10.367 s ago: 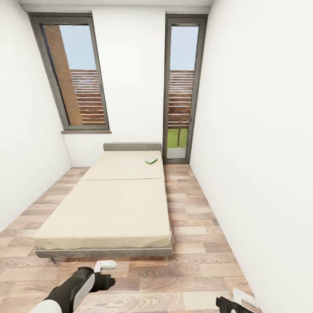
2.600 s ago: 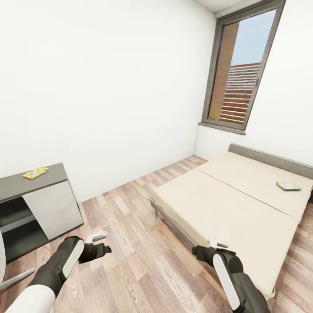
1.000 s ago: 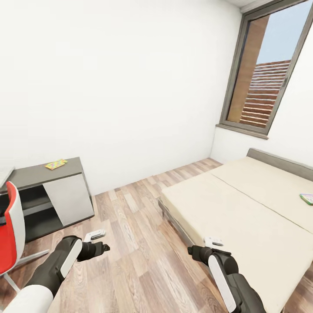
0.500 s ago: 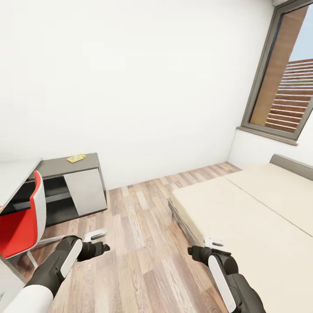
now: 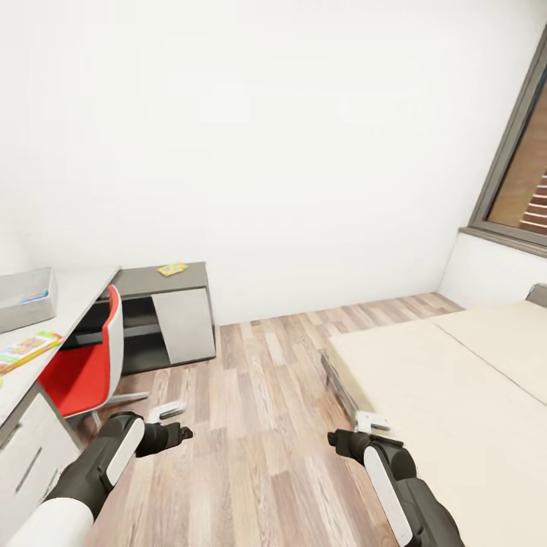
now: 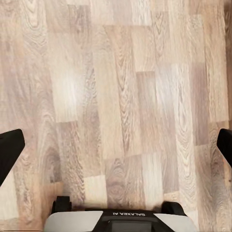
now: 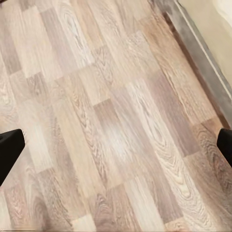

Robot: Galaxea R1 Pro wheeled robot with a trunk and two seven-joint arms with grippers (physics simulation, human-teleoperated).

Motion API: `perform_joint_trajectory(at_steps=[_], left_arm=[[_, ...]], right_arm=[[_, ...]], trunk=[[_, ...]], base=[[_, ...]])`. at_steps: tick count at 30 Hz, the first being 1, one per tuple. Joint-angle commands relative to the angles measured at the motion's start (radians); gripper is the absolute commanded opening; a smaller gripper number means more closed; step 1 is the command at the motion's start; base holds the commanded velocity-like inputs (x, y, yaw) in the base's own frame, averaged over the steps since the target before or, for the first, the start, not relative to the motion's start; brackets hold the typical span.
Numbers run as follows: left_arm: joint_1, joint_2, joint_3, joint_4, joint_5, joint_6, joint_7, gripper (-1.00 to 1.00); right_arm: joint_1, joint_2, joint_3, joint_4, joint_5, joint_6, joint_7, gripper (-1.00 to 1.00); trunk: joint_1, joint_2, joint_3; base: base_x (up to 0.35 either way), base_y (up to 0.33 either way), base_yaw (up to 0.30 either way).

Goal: Put all the toys in the child's room - the three board games (two on the bed and one on the table), the two jigsaw puzzles on the table, and the tennis ball on the table - inside the toy box on the table in the child's room.

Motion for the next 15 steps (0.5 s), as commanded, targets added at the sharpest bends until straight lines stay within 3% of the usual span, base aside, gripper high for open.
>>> perform_joint_trajectory(at_steps=[1, 6, 15], left_arm=[[-0.001, 0.0, -0.001, -0.001, 0.002, 0.004, 0.001, 1.0], [-0.001, 0.0, -0.001, -0.001, 0.003, 0.004, 0.001, 1.0], [-0.001, 0.0, 0.0, -0.001, 0.003, 0.004, 0.001, 1.0]], right_arm=[[-0.001, 0.0, 0.001, -0.001, -0.011, 0.002, -0.01, 1.0], [-0.001, 0.0, 0.001, -0.002, -0.011, 0.002, -0.01, 1.0], [-0.001, 0.0, 0.001, -0.002, -0.011, 0.002, -0.01, 1.0]], trunk=[[0.0, -0.002, -0.002], [0.0, -0.002, -0.002], [0.0, -0.002, -0.002]], base=[[-0.144, 0.0, 0.291], [-0.148, 0.0, 0.291], [-0.025, -0.001, 0.291]])
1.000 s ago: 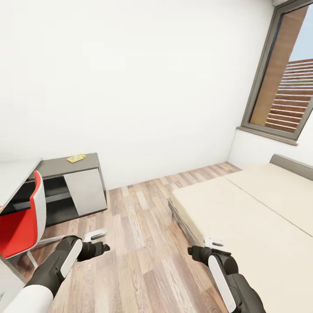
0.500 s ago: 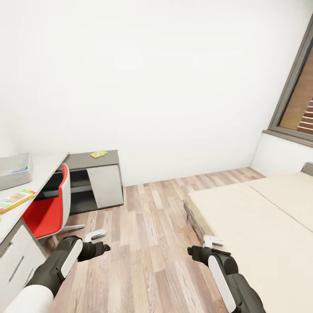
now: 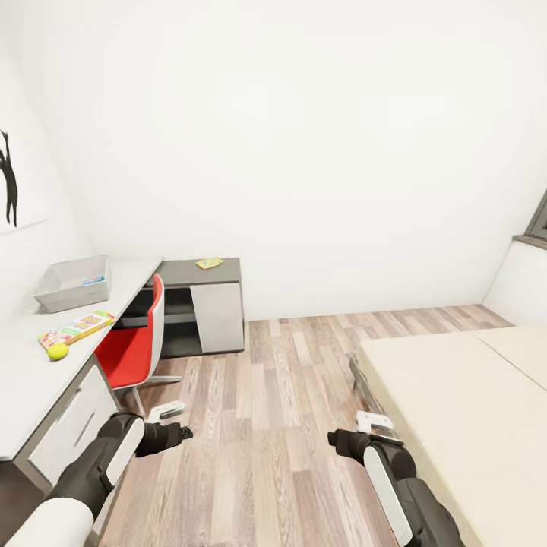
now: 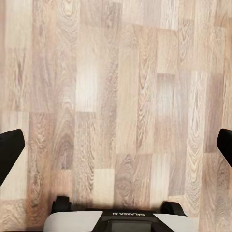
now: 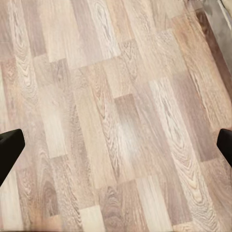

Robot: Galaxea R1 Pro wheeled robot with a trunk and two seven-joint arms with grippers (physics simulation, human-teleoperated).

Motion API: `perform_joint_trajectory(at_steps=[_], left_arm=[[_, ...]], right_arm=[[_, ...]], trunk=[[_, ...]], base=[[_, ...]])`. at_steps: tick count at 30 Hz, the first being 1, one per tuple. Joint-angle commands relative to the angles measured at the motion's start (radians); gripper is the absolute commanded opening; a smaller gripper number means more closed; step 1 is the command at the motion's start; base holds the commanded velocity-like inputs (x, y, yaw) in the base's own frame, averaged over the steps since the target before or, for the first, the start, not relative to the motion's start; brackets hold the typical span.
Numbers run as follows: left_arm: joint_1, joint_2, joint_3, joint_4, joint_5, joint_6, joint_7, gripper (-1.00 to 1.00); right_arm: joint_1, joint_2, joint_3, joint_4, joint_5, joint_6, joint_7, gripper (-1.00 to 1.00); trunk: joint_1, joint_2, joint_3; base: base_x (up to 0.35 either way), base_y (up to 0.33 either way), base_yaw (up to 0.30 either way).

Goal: Put all the toys in the child's room - the three board games (two on the bed and one on the table), the two jigsaw puzzles on the table, and the tennis ball on the table - inside the toy box on the table in the child's room.

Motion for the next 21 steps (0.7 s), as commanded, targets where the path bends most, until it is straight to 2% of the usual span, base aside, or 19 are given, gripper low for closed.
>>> perform_joint_trajectory(at_steps=[1, 12, 21], left_arm=[[-0.001, 0.0, -0.001, -0.001, 0.001, 0.004, 0.001, 1.0], [-0.001, 0.0, -0.004, -0.001, 0.001, 0.004, 0.001, 1.0], [-0.001, -0.001, -0.005, -0.001, -0.001, 0.004, 0.001, 1.0]], right_arm=[[-0.001, 0.0, 0.001, -0.001, -0.011, 0.002, -0.01, 1.0], [-0.001, 0.0, 0.0, -0.001, -0.01, 0.002, -0.01, 1.0], [-0.001, 0.0, -0.001, -0.002, -0.011, 0.002, -0.01, 1.0]], trunk=[[0.001, -0.002, -0.002], [0.001, -0.002, -0.002], [0.001, -0.002, -0.002]], base=[[-0.009, -0.037, 0.291], [-0.101, -0.122, 0.28], [-0.059, -0.049, 0.049]])
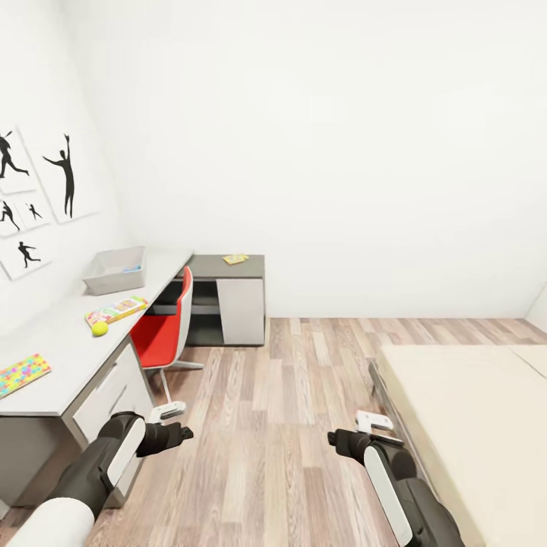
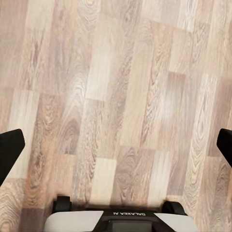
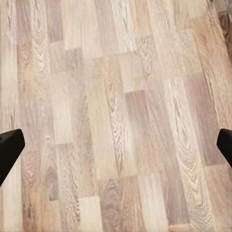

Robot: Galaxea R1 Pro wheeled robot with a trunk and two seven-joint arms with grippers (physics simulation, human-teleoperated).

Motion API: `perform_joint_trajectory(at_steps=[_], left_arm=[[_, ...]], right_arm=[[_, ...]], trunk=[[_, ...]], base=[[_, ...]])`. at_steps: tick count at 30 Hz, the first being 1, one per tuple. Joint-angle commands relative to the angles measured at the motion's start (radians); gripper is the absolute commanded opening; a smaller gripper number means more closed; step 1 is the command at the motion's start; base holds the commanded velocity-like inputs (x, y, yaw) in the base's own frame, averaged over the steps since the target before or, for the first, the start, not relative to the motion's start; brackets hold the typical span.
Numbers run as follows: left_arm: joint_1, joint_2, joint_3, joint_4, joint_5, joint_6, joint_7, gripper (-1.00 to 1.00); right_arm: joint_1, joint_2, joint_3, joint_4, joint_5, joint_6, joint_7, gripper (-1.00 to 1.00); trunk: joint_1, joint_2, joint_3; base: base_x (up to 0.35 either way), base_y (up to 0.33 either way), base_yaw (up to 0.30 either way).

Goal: Put all the toys in the child's room - the three board games (two on the bed and one on the table), the two jigsaw puzzles on the table, and the tennis ball on the table - inside the toy box on the table in the child's room.

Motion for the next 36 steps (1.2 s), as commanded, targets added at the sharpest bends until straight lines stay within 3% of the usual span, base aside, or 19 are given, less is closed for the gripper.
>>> perform_joint_trajectory(at_steps=[1, 36], left_arm=[[-0.001, -0.001, -0.002, -0.001, 0.001, 0.004, 0.001, 1.0], [-0.001, -0.003, -0.003, -0.001, -0.002, 0.003, 0.001, 1.0]], right_arm=[[-0.001, 0.0, 0.001, -0.001, -0.01, 0.002, -0.01, 1.0], [-0.001, 0.0, 0.001, -0.002, -0.01, 0.002, -0.01, 1.0]], trunk=[[0.0, -0.002, -0.002], [0.0, -0.002, 0.004]], base=[[-0.192, -0.14, 0.006], [-0.025, -0.18, -0.029]])
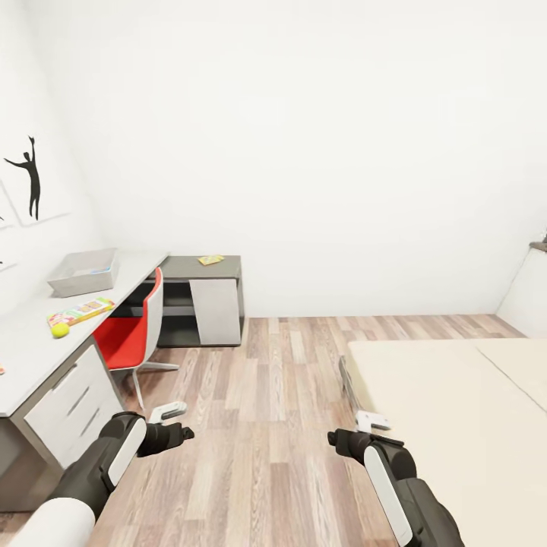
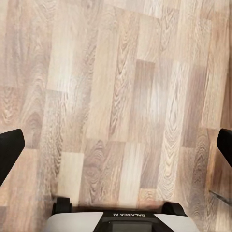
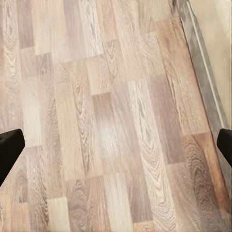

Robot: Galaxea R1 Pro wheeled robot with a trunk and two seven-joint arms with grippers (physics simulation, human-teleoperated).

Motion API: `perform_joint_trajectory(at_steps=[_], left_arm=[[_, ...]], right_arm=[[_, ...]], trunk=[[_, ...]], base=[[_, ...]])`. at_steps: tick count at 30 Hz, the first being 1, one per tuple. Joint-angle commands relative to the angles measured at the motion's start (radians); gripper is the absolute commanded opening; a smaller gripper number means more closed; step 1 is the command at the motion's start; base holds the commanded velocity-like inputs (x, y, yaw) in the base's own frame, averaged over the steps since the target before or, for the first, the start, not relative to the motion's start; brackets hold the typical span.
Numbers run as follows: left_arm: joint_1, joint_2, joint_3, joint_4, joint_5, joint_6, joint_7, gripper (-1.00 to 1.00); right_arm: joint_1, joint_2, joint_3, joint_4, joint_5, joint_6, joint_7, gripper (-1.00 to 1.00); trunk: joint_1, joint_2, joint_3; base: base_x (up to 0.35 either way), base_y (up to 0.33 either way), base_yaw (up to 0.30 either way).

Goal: Put all the toys in the child's room - the three board games (two on the bed and one on the table), the two jigsaw puzzles on the table, and the tennis ball on the table - inside the toy box on the table in the child's room.

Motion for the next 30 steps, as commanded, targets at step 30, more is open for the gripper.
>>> perform_joint_trajectory(at_steps=[30], left_arm=[[-0.001, 0.0, -0.002, -0.001, 0.001, 0.004, 0.001, 1.0]], right_arm=[[0.0, 0.0, 0.001, -0.001, -0.01, 0.002, -0.01, 1.0]], trunk=[[0.001, -0.002, -0.002]], base=[[-0.06, -0.121, 0.0]])
